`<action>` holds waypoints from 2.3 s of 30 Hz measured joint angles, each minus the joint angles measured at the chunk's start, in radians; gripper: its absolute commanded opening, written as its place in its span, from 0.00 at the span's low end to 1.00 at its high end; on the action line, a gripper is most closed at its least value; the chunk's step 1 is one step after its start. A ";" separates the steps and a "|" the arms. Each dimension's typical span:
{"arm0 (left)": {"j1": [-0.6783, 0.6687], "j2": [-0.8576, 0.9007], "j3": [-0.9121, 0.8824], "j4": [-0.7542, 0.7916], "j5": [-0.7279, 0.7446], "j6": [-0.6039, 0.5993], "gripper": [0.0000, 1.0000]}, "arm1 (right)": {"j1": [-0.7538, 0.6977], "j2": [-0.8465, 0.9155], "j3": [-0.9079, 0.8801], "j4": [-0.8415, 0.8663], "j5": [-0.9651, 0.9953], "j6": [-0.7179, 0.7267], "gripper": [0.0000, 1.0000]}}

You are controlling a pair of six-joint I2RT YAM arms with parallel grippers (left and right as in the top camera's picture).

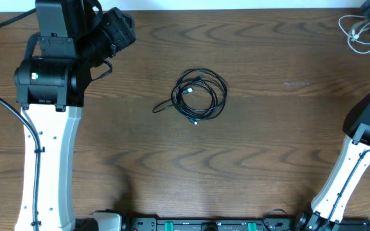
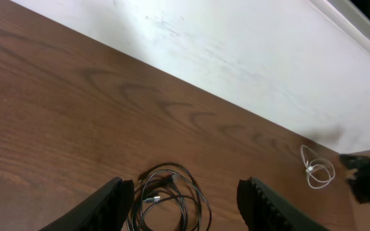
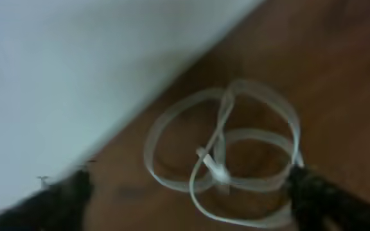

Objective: Untangle cables

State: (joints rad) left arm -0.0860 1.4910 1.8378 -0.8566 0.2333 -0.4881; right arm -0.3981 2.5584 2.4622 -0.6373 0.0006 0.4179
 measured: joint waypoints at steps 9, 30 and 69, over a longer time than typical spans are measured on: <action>0.000 0.000 0.000 0.000 0.000 0.000 0.57 | -0.025 -0.053 -0.003 -0.156 0.007 -0.057 0.99; 0.000 0.000 0.000 -0.183 0.000 0.234 0.57 | 0.066 -0.410 0.008 -0.702 -0.340 -0.256 0.98; 0.000 0.002 -0.132 -0.195 0.083 0.283 0.62 | 0.280 -0.409 0.001 -0.919 -0.367 -0.449 0.99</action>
State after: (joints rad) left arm -0.0860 1.4925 1.7058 -1.0515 0.3161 -0.2054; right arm -0.1177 2.1494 2.4634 -1.5558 -0.3668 -0.0311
